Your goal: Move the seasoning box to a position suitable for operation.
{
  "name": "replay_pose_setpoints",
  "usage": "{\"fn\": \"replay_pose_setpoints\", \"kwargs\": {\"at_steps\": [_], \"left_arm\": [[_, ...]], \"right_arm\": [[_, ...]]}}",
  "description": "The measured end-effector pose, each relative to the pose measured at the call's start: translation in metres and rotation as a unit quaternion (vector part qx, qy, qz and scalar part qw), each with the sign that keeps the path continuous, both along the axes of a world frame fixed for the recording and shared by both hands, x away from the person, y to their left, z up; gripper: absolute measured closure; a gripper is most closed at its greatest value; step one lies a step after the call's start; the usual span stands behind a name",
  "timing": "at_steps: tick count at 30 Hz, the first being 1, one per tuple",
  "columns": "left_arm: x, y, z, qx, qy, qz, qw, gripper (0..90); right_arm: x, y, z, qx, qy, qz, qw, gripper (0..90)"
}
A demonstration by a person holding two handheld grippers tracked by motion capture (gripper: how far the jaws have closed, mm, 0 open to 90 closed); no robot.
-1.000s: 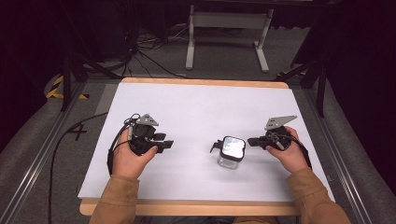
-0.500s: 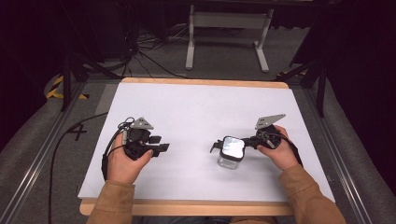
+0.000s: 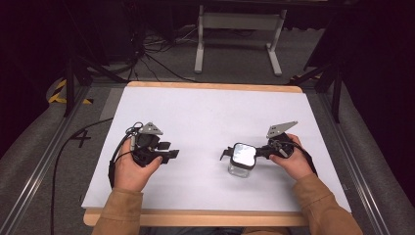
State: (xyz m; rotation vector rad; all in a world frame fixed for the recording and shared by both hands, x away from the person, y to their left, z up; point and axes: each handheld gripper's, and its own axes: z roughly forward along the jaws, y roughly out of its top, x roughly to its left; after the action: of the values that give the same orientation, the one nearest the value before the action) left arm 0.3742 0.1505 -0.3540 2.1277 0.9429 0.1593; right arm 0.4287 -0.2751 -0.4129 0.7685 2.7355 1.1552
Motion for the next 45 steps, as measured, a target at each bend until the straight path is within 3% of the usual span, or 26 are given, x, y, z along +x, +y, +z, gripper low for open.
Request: {"fn": "replay_pose_setpoints", "kwargs": {"at_steps": [25,34,45], "left_arm": [[0.025,-0.038,0.002,0.002,-0.005,-0.050,0.9988,54.3],[0.032,-0.054,0.003,0.001,-0.005,-0.068,0.9977,54.4],[0.035,-0.059,0.003,0.000,-0.006,-0.075,0.9971,54.4]], "right_arm": [[-0.033,0.006,-0.011,-0.026,0.027,0.024,0.9990,90.0],[-0.051,0.019,-0.016,-0.037,0.034,0.051,0.9974,90.0],[-0.062,0.035,-0.019,-0.045,0.039,0.073,0.9956,90.0]]}}
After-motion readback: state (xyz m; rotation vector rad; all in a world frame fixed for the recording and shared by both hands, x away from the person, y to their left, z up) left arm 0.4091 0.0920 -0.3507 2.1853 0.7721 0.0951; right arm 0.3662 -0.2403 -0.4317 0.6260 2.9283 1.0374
